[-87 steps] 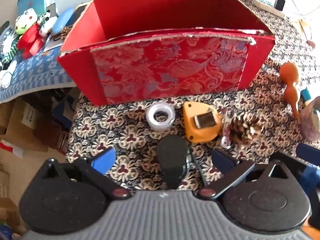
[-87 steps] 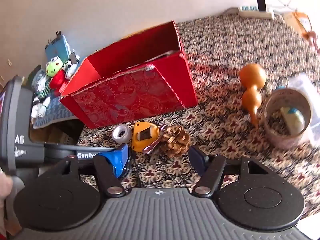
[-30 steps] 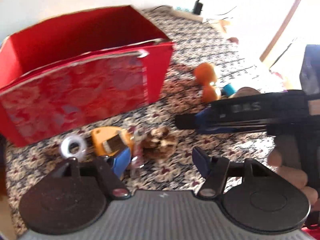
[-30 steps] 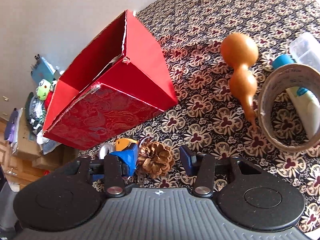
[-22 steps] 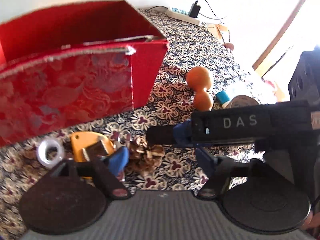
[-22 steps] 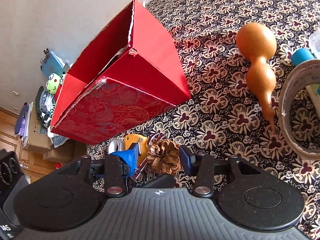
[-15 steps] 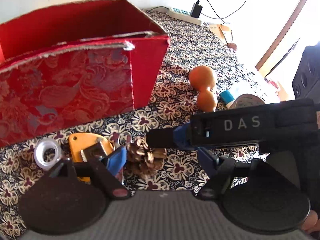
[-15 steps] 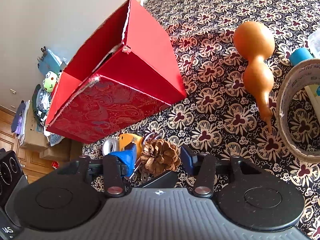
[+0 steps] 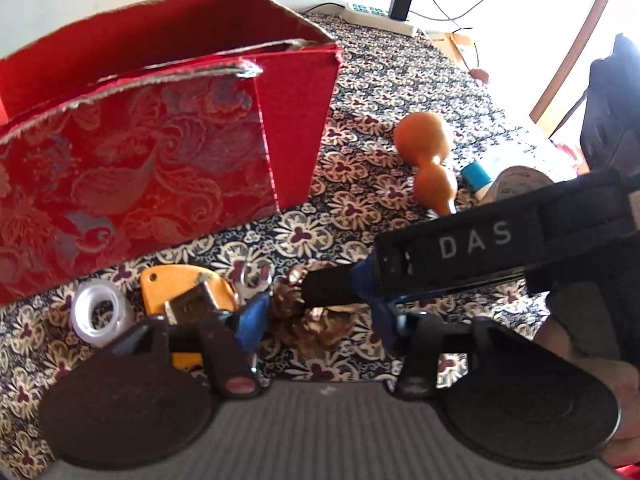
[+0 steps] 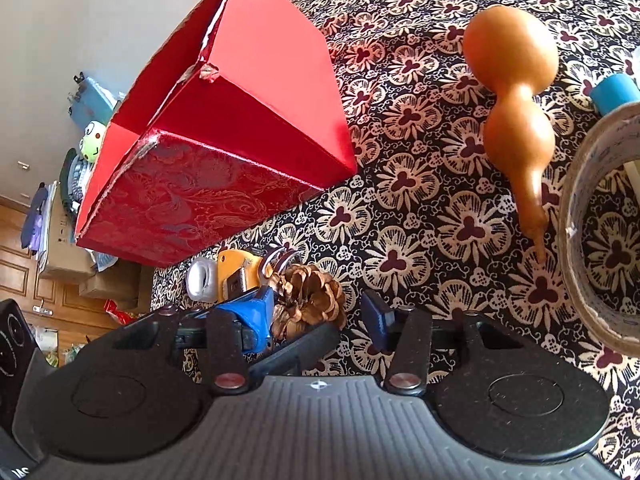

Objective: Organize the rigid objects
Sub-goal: 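Close the right gripper on the pine cone and lift it, then carry the pine cone with the right gripper over the red box and lower it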

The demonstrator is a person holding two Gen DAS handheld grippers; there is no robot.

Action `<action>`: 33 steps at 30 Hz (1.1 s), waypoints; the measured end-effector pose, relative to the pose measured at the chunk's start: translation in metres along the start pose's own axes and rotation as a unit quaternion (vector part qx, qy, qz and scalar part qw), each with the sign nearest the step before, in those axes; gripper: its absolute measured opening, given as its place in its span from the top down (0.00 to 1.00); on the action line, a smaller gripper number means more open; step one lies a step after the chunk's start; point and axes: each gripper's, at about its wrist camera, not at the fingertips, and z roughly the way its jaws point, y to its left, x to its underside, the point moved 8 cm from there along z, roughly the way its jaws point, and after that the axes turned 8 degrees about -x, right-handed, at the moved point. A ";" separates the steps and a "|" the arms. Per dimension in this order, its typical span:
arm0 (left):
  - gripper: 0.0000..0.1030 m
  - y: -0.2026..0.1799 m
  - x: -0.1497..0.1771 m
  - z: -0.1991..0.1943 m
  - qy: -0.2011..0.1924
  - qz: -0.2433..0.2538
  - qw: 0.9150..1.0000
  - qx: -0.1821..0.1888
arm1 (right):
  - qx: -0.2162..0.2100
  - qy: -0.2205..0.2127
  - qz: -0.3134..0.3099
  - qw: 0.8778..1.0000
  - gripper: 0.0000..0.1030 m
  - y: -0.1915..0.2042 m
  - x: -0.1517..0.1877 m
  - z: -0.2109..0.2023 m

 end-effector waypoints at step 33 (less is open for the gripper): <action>0.58 0.095 -0.178 -0.106 -0.171 0.013 0.985 0.005 | -0.006 -0.098 -0.249 0.964 0.85 0.186 -0.148 -0.028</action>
